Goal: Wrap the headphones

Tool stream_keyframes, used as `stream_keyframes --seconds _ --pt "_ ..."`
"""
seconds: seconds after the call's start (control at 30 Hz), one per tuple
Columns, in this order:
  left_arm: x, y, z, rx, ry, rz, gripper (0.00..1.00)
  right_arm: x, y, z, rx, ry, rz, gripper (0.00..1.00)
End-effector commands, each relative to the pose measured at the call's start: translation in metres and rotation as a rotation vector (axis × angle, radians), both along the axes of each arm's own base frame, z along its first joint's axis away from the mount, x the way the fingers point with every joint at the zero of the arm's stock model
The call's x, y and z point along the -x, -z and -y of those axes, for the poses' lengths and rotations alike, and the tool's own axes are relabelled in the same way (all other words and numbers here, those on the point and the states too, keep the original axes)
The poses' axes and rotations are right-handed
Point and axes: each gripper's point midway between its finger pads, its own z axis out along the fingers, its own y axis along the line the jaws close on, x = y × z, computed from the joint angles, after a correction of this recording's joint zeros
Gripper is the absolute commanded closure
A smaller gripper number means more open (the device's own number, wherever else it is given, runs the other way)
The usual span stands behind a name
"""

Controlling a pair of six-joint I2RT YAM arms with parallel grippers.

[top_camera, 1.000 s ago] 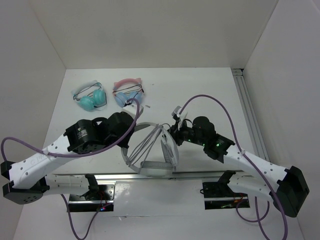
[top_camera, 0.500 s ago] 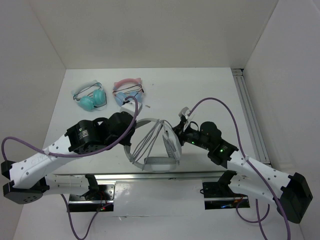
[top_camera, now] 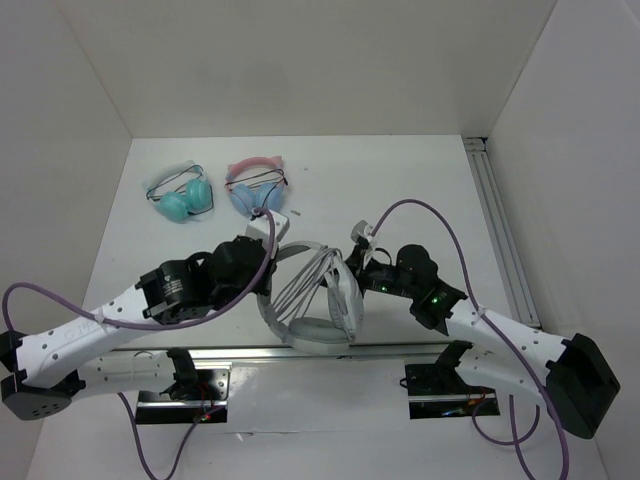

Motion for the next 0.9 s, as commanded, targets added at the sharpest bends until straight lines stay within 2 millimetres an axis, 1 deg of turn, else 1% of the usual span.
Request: stream_keyframes --seconds 0.0,0.03,0.07,0.1,0.13,0.17,0.2,0.27,0.3,0.33,0.37,0.4,0.43,0.47,0.5,0.53,0.57,0.6,0.63,0.67,0.7,0.77,0.8,0.83,0.87 --pt "-0.029 -0.079 0.048 0.407 -0.006 0.245 1.0 0.02 -0.037 -0.013 -0.082 -0.132 0.069 0.79" --pt "-0.031 -0.082 0.046 0.415 -0.014 0.273 1.0 0.02 -0.034 -0.013 -0.07 -0.132 0.055 0.77" --pt "-0.035 -0.085 0.041 0.42 -0.04 0.302 1.0 0.021 -0.039 -0.011 -0.074 -0.132 0.073 0.76" --pt "-0.037 -0.091 0.039 0.439 -0.042 0.341 1.0 0.019 -0.034 -0.009 -0.053 -0.113 0.068 0.73" --pt "-0.038 -0.092 0.04 0.44 -0.037 0.36 1.0 0.018 -0.035 -0.007 -0.048 -0.103 0.074 0.72" --pt "-0.038 -0.096 0.038 0.453 -0.034 0.38 1.0 0.019 -0.04 -0.006 -0.052 -0.102 0.079 0.66" --pt "-0.038 -0.096 0.037 0.445 -0.026 0.403 1.0 0.017 -0.037 -0.003 -0.036 -0.082 0.076 0.64" --pt "-0.04 -0.104 0.039 0.479 -0.026 0.433 1.0 0.012 -0.046 -0.001 -0.037 -0.045 0.092 0.55" --pt "-0.038 -0.112 0.039 0.494 -0.013 0.455 1.0 0.005 -0.043 0.003 -0.023 -0.014 0.091 0.52" --pt "-0.039 -0.109 0.04 0.488 -0.011 0.462 1.0 0.001 -0.049 0.007 -0.026 0.022 0.097 0.52" --pt "-0.039 -0.111 0.04 0.497 -0.011 0.468 1.0 -0.009 -0.053 0.013 -0.03 0.094 0.107 0.51" --pt "-0.04 -0.113 0.04 0.505 -0.012 0.472 1.0 -0.012 -0.054 0.016 -0.03 0.122 0.109 0.47" --pt "-0.04 -0.113 0.04 0.496 -0.009 0.478 1.0 -0.014 -0.061 0.02 -0.044 0.145 0.122 0.38" --pt "-0.039 -0.113 0.041 0.498 0.0 0.476 1.0 -0.021 -0.055 0.025 -0.024 0.196 0.108 0.37" --pt "-0.039 -0.113 0.041 0.498 0.0 0.476 1.0 -0.024 -0.055 0.029 -0.019 0.226 0.105 0.37" --pt "-0.039 -0.114 0.041 0.506 -0.003 0.471 1.0 -0.036 -0.052 0.037 0.008 0.307 0.103 0.33" --pt "-0.039 -0.114 0.041 0.506 -0.003 0.471 1.0 -0.039 -0.052 0.042 0.013 0.341 0.102 0.29" --pt "-0.039 -0.114 0.041 0.506 -0.003 0.471 1.0 -0.043 -0.048 0.046 0.027 0.371 0.093 0.22" --pt "-0.038 -0.111 0.042 0.508 -0.006 0.459 1.0 -0.047 -0.049 0.05 0.035 0.402 0.091 0.18" --pt "-0.038 -0.114 0.038 0.521 -0.021 0.461 1.0 -0.05 -0.044 0.054 0.053 0.432 0.081 0.08" --pt "-0.038 -0.114 0.038 0.521 -0.021 0.461 1.0 -0.06 -0.037 0.062 0.087 0.502 0.066 0.01" --pt "-0.041 -0.112 0.033 0.526 -0.067 0.453 1.0 -0.071 -0.024 0.068 0.129 0.574 0.018 0.01" --pt "-0.043 -0.108 0.031 0.523 -0.083 0.447 1.0 -0.076 -0.018 0.074 0.16 0.616 0.007 0.01" --pt "-0.045 -0.105 0.026 0.515 -0.116 0.445 1.0 -0.078 -0.012 0.075 0.174 0.632 -0.013 0.01" --pt "-0.045 -0.108 0.022 0.528 -0.134 0.448 1.0 -0.081 -0.006 0.075 0.181 0.656 -0.039 0.01"
